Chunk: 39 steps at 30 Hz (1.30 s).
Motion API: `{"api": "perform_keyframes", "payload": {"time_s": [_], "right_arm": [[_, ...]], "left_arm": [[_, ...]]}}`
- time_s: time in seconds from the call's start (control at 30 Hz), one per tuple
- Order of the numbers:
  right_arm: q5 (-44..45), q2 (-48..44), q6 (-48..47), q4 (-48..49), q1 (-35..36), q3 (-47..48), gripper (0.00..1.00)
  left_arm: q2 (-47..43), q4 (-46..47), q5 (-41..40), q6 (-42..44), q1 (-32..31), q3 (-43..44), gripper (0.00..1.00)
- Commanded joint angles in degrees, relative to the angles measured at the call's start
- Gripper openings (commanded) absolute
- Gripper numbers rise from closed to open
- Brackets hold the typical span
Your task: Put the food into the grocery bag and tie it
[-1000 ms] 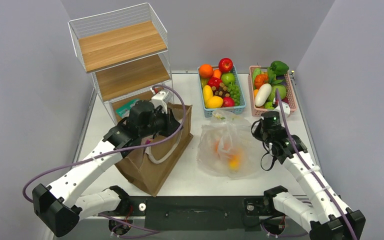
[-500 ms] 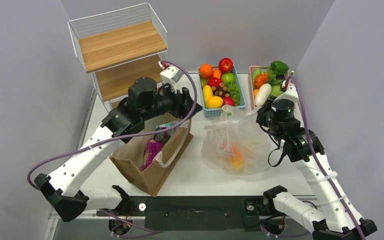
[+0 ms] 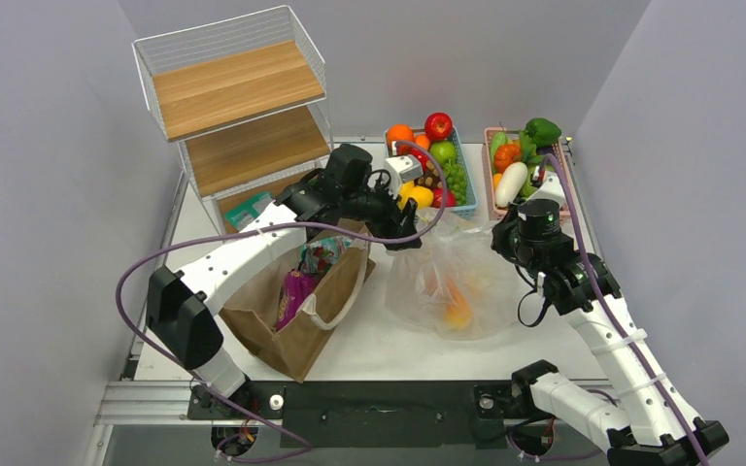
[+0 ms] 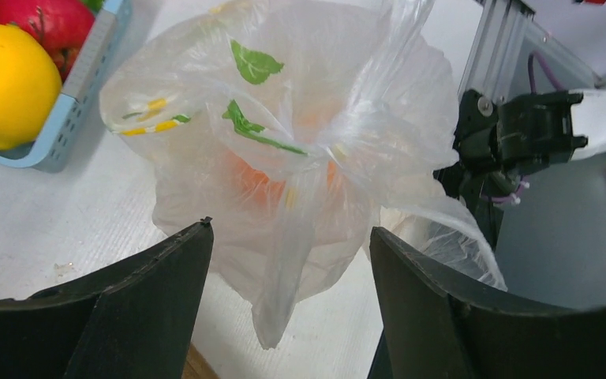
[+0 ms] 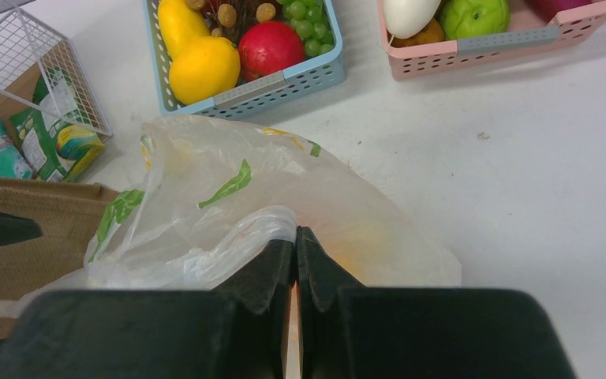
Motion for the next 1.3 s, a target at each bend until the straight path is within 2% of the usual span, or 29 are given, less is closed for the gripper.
{"api": "perform_keyframes", "payload": {"time_s": [0.0, 0.17, 0.43, 0.6, 0.7, 0.77, 0.9, 1.27], "right_arm": [[-0.34, -0.45, -0.88, 0.83, 0.28, -0.04, 0.00], [-0.14, -0.12, -1.11, 0.98, 0.30, -0.31, 0.00], [-0.17, 0.24, -1.12, 1.26, 0.27, -0.71, 0.00], [-0.22, 0.37, -1.12, 1.64, 0.25, -1.29, 0.00], [-0.24, 0.40, -1.11, 1.70, 0.25, -1.52, 0.00], [-0.31, 0.46, -1.19, 1.66, 0.24, -1.55, 0.00], [-0.22, 0.49, -1.29, 1.71, 0.25, -1.58, 0.00], [-0.48, 0.41, -1.16, 1.87, 0.24, -2.14, 0.00]], "left_arm": [[1.54, -3.83, 4.88, 7.21, -0.30, 5.02, 0.70], [3.38, -4.94, 3.81, 8.53, -1.14, 5.63, 0.56], [5.85, -5.66, 0.85, 9.31, -2.44, 6.73, 0.51], [7.63, -6.53, -0.92, 8.77, -2.41, 8.05, 0.32], [7.61, -6.00, -1.00, 8.27, -2.46, 8.09, 0.31], [7.35, -5.99, -1.37, 8.04, -2.46, 8.20, 0.40], [6.89, -7.05, -2.24, 7.87, -2.22, 9.38, 0.43], [6.33, -8.14, -2.07, 7.77, -2.02, 10.76, 0.33]]}}
